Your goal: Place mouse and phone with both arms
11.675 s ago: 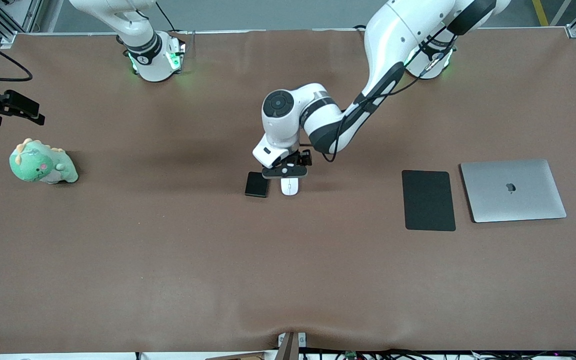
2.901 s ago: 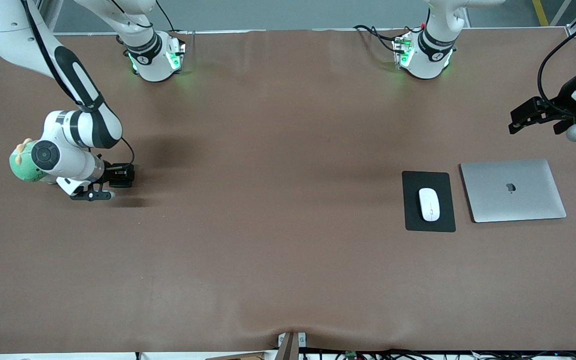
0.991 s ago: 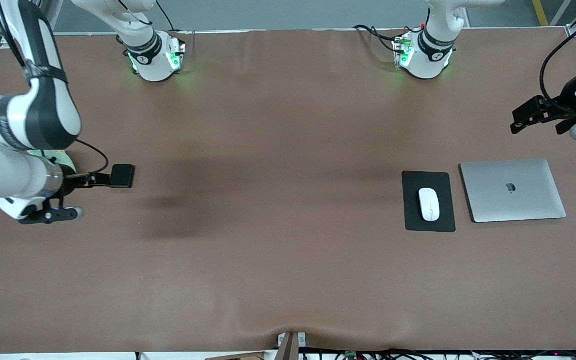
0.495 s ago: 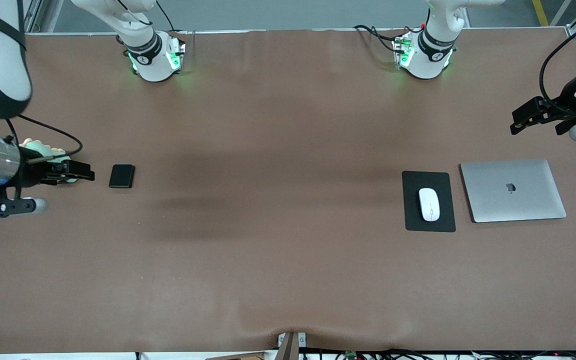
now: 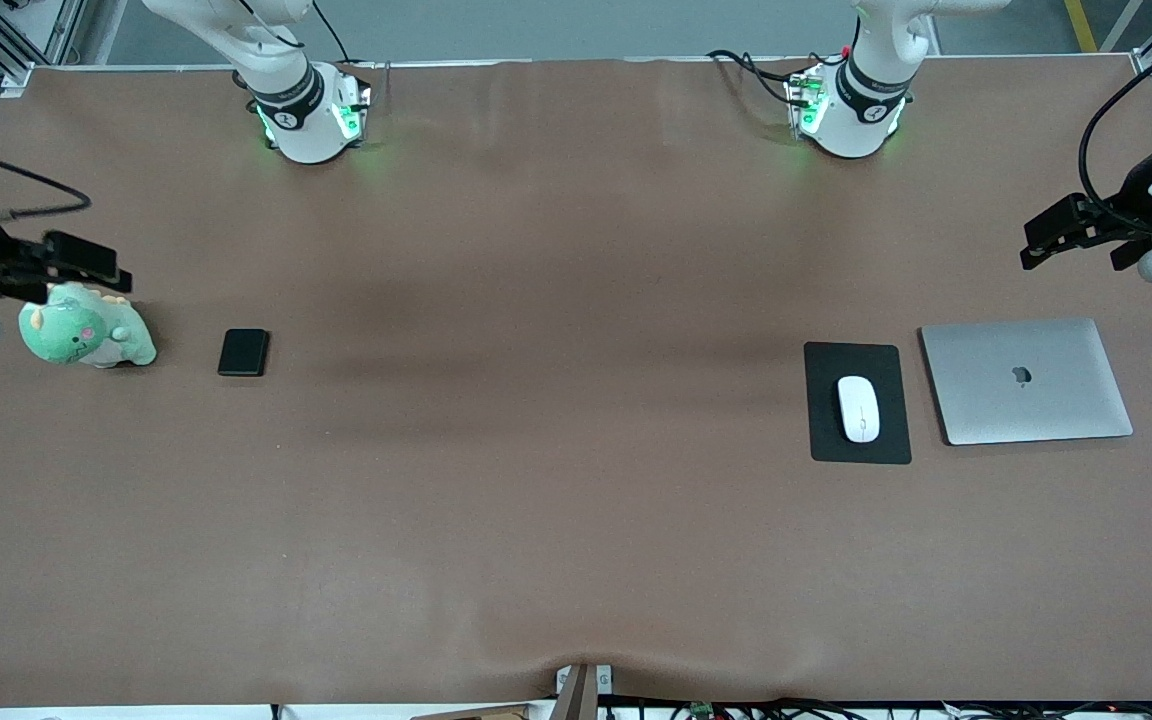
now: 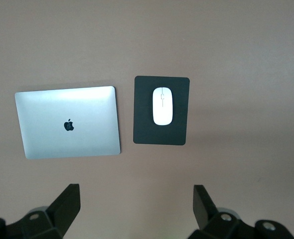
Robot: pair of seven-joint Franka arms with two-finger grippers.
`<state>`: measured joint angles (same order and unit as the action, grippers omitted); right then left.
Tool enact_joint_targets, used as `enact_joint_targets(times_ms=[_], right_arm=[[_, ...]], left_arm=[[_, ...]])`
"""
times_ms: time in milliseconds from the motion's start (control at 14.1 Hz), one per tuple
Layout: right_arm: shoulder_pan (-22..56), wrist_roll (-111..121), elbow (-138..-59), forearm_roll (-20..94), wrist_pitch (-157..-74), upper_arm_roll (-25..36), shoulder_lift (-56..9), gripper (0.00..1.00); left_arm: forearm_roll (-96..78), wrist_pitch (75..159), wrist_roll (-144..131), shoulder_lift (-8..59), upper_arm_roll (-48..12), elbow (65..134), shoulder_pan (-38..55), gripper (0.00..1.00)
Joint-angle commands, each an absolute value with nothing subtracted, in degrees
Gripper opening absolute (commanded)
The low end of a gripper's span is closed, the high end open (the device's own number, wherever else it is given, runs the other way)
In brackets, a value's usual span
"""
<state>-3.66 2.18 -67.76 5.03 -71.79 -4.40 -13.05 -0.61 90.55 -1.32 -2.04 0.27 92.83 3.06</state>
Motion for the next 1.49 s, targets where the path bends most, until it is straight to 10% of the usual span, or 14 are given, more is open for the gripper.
enact_joint_targets(times_ms=[0,354,1415], right_arm=[[-1.58,2.37,-74.86,4.75,-72.24,-0.89,-7.31,1.00],[-0.79,2.29,-90.51,4.57,-80.15,-0.62,3.77,1.00],[1.58,-3.16,-87.45,-1.32,-79.10,0.88,3.78,1.00]], left_arm=[[0.44,90.09,-0.18,-1.23,-0.09,91.23,2.72,1.00],[0.35,90.09,-0.18,-1.14,-0.18,91.23,2.81,1.00],[0.35,90.09,-0.18,-0.88,-0.09,91.14,2.99,1.00]])
